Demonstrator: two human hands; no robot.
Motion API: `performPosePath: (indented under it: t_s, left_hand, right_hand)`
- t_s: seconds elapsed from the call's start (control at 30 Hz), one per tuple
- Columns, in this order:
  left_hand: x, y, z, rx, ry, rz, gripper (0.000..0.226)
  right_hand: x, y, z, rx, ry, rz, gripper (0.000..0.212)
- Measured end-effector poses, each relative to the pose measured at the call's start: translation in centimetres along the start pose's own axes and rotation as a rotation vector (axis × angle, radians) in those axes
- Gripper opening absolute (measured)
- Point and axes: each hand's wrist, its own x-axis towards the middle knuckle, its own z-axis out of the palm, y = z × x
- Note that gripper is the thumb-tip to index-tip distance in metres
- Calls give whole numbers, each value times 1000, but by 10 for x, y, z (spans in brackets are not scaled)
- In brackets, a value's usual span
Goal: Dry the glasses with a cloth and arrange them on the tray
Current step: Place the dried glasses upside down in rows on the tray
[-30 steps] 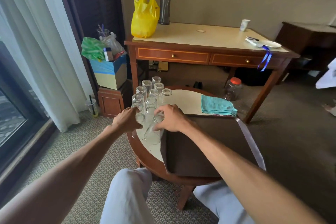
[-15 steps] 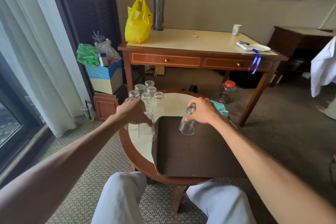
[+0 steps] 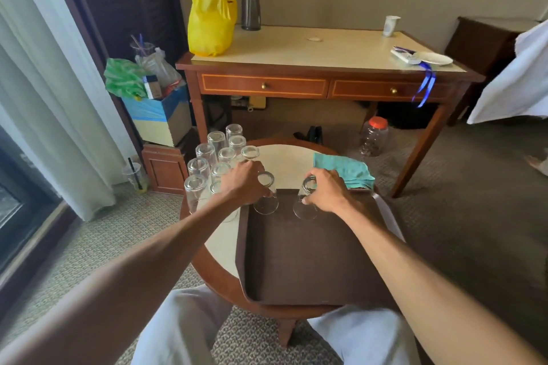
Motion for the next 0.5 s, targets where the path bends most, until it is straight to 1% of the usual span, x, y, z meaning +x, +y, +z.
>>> performPosePath:
  t_s: [0.13, 0.27, 0.5]
  left_hand:
    - [19, -5, 14, 63, -10, 23, 64]
    - [29, -7, 27, 68, -20, 53, 63]
    - [39, -8, 39, 71, -48, 67, 67]
  right_hand:
    - [19, 1, 9, 8, -17, -32, 57]
    - [30, 3, 17, 24, -25, -62, 53]
    - [41, 3, 30, 25, 23, -119, 56]
